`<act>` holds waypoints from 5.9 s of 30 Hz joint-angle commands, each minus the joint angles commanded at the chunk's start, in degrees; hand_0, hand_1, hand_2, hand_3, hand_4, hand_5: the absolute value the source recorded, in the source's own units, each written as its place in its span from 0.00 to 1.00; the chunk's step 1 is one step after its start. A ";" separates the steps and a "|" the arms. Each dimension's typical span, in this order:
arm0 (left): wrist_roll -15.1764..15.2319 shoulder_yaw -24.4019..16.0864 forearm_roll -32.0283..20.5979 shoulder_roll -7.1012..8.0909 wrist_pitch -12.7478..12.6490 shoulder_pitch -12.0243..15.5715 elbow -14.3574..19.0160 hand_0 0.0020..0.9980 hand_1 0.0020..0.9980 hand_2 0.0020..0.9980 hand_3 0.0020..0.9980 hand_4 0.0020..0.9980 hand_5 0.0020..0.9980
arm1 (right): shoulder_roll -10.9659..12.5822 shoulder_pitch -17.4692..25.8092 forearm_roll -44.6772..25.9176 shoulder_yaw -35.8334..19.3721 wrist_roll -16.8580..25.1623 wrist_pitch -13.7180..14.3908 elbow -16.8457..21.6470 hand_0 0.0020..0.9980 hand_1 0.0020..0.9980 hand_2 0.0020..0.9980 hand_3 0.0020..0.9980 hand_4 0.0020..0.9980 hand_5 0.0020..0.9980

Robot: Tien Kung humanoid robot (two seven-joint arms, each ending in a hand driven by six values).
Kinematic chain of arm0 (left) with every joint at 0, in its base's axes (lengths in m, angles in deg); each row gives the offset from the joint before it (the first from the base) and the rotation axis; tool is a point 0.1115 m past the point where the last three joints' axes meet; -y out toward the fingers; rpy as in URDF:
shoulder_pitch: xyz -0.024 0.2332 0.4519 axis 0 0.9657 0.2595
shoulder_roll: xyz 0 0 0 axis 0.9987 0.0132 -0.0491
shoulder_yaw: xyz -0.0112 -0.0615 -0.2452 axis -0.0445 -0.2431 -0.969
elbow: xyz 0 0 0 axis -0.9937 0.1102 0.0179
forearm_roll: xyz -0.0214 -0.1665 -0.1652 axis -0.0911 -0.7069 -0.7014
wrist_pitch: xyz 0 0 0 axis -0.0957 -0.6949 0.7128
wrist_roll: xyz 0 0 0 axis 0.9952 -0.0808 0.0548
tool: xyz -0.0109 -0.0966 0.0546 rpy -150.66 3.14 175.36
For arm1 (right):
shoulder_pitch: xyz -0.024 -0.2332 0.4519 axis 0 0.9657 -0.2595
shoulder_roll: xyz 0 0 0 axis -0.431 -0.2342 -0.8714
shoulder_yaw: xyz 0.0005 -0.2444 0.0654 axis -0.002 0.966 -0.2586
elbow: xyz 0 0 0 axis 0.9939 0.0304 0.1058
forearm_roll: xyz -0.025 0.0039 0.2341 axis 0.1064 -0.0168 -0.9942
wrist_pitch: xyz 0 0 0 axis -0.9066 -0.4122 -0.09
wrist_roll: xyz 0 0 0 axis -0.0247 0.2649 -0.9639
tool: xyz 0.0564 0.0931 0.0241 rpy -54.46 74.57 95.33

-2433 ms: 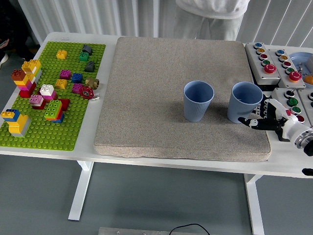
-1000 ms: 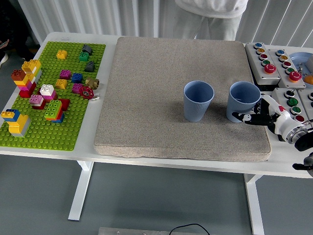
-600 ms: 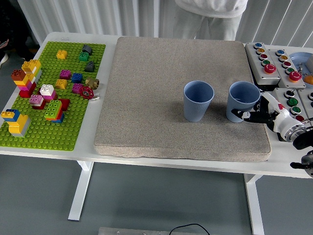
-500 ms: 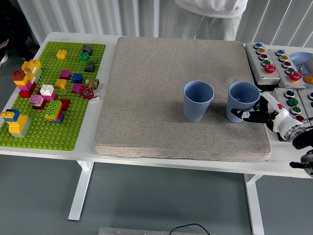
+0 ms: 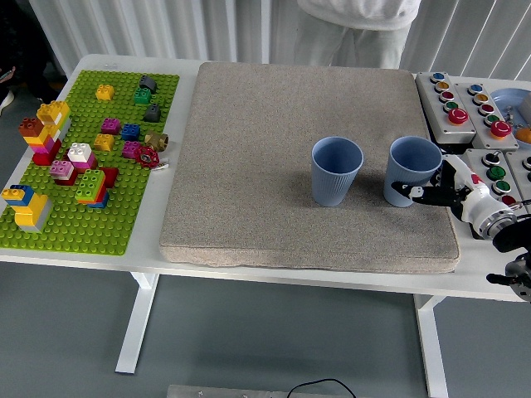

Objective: Pick cup pour cup place

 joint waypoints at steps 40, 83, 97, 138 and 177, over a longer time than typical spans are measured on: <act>-0.08 0.19 -0.62 0.68 -0.11 0.02 -0.06 0.80 0.84 0.87 0.80 0.52 1.00 | 3.43 -5.31 7.97 5.58 -1.54 3.84 6.42 0.83 0.77 0.71 0.79 0.72 0.04; -0.26 -0.01 -0.37 0.91 -0.09 0.02 -0.04 0.80 0.84 0.87 0.80 0.52 1.00 | 3.10 -10.01 40.24 11.82 -6.91 12.67 12.00 0.83 0.78 0.71 0.79 0.72 0.05; -0.26 0.00 -0.33 0.94 -0.07 -0.04 -0.04 0.80 0.84 0.87 0.79 0.52 1.00 | 2.64 -9.41 46.94 12.53 -9.34 13.16 14.57 0.84 0.78 0.71 0.79 0.72 0.06; -0.26 0.01 -0.42 1.06 -0.04 -0.16 -0.07 0.80 0.84 0.87 0.79 0.52 1.00 | 2.83 -9.93 59.06 14.13 -12.15 13.27 17.93 0.84 0.78 0.71 0.79 0.72 0.05; -0.21 0.08 -0.49 1.20 -0.06 -0.31 -0.07 0.80 0.84 0.88 0.79 0.52 1.00 | 3.51 -10.93 62.50 17.20 -13.32 13.52 20.15 0.86 0.78 0.70 0.79 0.72 0.05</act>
